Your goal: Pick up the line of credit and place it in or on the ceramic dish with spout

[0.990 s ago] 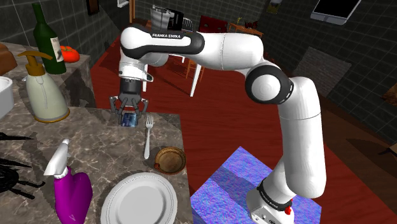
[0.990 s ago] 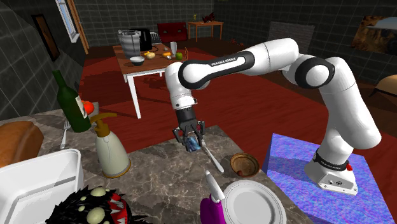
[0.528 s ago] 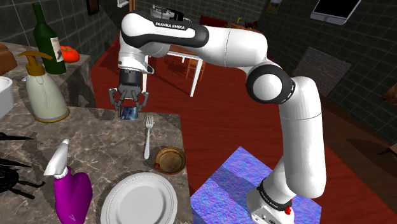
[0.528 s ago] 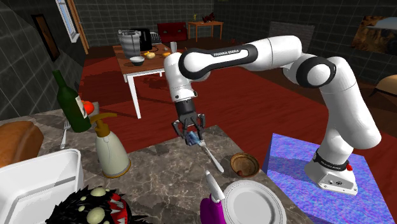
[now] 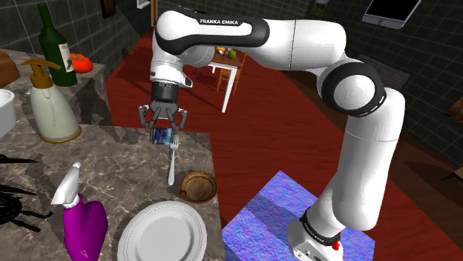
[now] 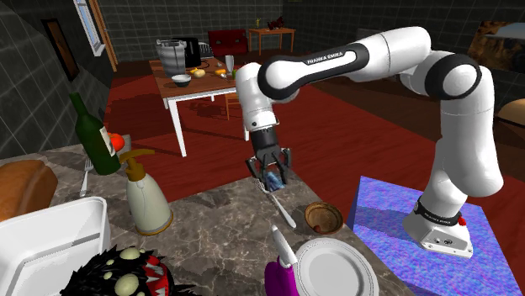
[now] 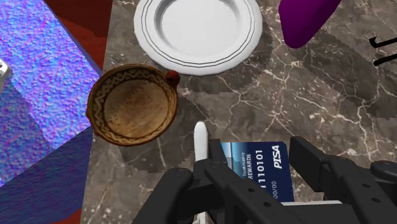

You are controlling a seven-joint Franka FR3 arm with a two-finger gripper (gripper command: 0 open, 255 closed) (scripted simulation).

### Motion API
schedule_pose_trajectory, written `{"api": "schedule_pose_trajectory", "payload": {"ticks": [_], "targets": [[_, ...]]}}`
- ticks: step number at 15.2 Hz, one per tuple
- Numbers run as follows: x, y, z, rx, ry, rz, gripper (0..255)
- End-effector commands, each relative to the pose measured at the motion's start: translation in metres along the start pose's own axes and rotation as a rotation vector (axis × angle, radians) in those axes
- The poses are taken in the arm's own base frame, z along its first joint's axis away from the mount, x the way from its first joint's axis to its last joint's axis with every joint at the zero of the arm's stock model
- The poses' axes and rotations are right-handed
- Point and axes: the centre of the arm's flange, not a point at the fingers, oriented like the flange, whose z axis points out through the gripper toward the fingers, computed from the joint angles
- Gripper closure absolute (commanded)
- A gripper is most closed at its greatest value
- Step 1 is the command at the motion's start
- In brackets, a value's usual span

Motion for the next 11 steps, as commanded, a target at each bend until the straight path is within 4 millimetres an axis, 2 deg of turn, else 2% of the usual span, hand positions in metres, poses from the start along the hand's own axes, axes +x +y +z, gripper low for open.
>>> {"api": "schedule_pose_trajectory", "payload": {"ticks": [1, 11], "targets": [[-0.017, 0.023, 0.011, 0.000, 0.001, 0.002, 255], [-0.102, 0.114, 0.055, 0.000, 0.001, 0.002, 255]]}}
